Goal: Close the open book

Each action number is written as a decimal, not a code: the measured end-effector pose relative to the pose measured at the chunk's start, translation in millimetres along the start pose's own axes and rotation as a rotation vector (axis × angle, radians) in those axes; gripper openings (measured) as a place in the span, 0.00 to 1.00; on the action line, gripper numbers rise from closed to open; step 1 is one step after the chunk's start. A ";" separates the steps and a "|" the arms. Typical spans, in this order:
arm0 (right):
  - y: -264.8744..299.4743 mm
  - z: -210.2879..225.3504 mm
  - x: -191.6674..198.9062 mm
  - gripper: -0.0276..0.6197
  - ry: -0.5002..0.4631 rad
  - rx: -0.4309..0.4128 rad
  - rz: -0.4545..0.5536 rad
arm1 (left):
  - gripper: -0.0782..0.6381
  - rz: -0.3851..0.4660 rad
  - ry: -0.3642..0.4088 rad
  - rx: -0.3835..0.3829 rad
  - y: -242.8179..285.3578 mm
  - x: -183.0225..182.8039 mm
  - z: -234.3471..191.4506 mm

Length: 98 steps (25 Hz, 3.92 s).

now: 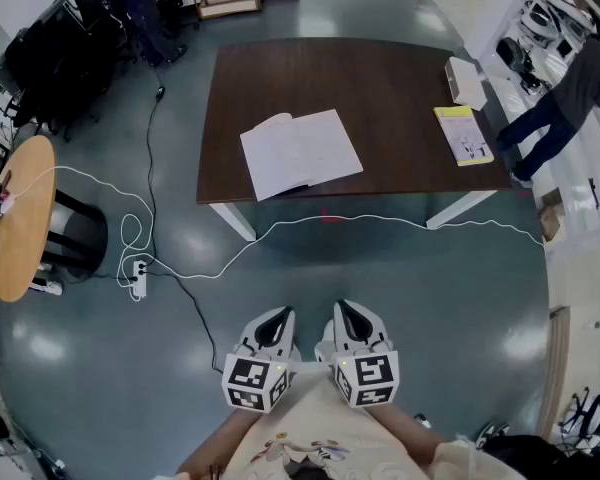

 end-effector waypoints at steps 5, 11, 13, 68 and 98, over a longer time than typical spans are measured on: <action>0.5 0.1 -0.6 0.05 0.002 0.012 -0.002 | 0.12 -0.005 -0.015 0.006 0.4 -0.5 -3.4; 3.7 -6.6 -1.9 0.05 0.003 0.003 0.014 | 0.12 -0.013 -0.040 0.015 -1.3 1.9 -9.4; 5.5 -10.3 -2.9 0.05 0.002 0.000 0.020 | 0.12 -0.017 -0.053 0.021 -1.4 3.2 -12.2; 328.9 99.3 -126.0 0.05 0.044 -0.039 -0.163 | 0.36 -0.263 -0.424 0.087 299.5 -86.8 -257.9; 348.1 78.5 -132.9 0.05 0.046 -0.059 -0.191 | 0.50 -0.435 -1.035 0.152 372.4 43.3 -293.2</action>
Point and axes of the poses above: the fingertips, and each gripper's own axes: y forward along the fingers, z to its right, x out of its underside, the point moved 3 cm from there along -y, backward along the fingers, and after that the axes turned 7 degrees about -x, right-handed, at the moved point
